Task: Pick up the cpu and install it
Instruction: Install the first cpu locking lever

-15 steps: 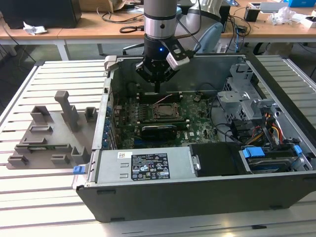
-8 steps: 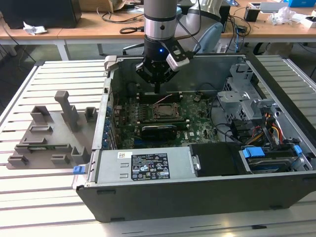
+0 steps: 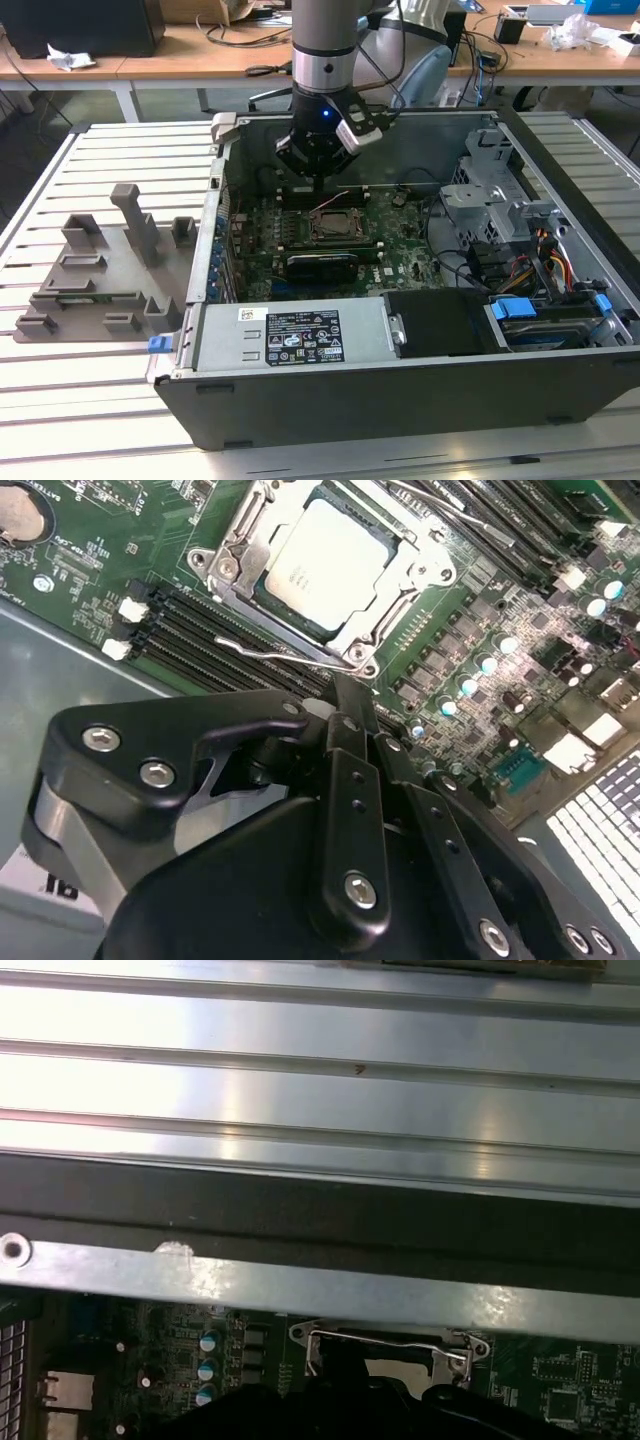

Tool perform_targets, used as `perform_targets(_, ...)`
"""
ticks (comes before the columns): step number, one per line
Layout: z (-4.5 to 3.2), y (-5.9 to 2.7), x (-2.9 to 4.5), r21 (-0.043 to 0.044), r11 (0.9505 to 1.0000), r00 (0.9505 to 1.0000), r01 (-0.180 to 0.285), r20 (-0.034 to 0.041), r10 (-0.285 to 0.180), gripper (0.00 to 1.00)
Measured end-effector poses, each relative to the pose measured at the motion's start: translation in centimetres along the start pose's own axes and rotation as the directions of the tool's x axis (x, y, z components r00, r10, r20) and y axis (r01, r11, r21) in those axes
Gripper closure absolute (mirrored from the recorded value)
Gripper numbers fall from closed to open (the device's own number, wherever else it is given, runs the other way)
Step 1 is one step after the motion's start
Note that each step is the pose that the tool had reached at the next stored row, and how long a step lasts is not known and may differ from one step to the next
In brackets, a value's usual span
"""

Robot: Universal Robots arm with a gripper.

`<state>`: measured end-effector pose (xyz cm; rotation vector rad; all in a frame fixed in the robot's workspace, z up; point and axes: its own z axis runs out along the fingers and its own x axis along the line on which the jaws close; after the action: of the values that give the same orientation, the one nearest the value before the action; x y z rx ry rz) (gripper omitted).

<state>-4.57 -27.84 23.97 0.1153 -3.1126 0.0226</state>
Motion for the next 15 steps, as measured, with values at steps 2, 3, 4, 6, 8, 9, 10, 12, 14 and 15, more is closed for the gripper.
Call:
perform_targets(2, 0.28, 0.00, -0.01, 0.0000, 1.0000, 1.0000, 0.000, 0.0001, 0.000, 0.89)
perform_targets(3, 0.70, 0.01, -0.02, 0.0000, 1.0000, 1.0000, 0.000, 0.0001, 0.000, 0.89)
perform_targets(4, 0.82, 0.01, -0.03, -0.0001, 1.0000, 1.0000, 0.000, 0.0001, 0.000, 0.89)
perform_targets(6, 1.02, 0.03, -0.05, 0.0000, 1.0000, 1.0000, 0.000, 0.0001, 0.000, 0.89)
perform_targets(8, 1.09, 0.12, -0.06, 0.0001, 1.0000, 1.0000, 0.002, 0.0001, -0.002, 0.89)
perform_targets(9, 1.16, 0.20, -0.08, 0.0001, 1.0000, 1.0000, 0.004, 0.0001, -0.004, 0.89)
perform_targets(10, 1.34, 0.37, -0.11, 0.0001, 1.0000, 1.0000, 0.006, 0.0002, -0.006, 0.89)
perform_targets(12, 1.63, 0.70, -0.20, 0.0001, 1.0000, 1.0000, 0.010, 0.0003, -0.010, 0.89)
perform_targets(14, 1.91, 0.92, -0.27, 0.0001, 0.9999, 0.9999, 0.012, 0.0004, -0.012, 0.89)
perform_targets(15, 2.04, 0.93, -0.32, 0.0003, 0.9999, 0.9999, 0.012, 0.0003, -0.012, 0.89)
